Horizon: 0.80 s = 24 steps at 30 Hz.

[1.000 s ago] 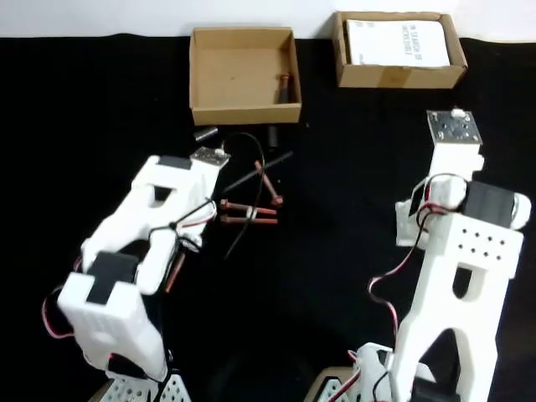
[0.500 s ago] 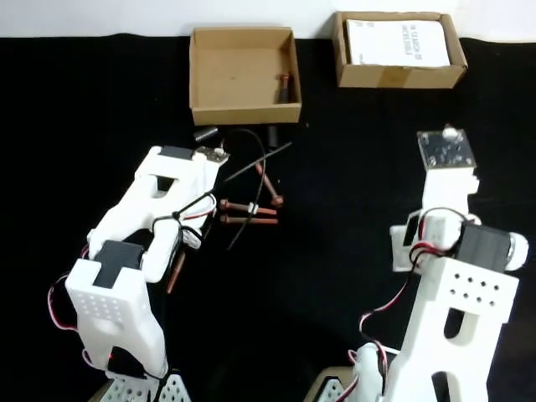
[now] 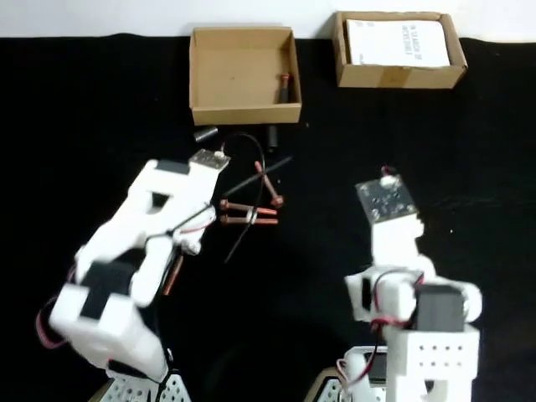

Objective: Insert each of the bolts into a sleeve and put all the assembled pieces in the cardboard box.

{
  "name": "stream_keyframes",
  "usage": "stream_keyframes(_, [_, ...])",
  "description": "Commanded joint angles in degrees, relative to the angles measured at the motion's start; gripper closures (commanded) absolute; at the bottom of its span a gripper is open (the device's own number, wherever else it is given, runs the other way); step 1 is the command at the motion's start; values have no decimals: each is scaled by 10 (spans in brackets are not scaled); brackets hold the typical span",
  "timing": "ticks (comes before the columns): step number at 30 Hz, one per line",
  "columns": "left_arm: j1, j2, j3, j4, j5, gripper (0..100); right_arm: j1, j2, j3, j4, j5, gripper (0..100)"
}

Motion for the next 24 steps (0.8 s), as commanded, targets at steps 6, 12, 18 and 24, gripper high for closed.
stream_keyframes(6, [-5,-459,198,-46,-1,991,-158,-95,125,-236,-288,991])
stream_keyframes(12, [-5,-655,189,-17,-1,990,-240,-116,244,-530,-353,991])
stream_keyframes(18, [-2,-808,185,-69,0,990,-262,-116,371,-800,-158,991])
stream_keyframes(24, [-1,-876,182,-169,2,990,-262,-116,480,-1049,-97,991])
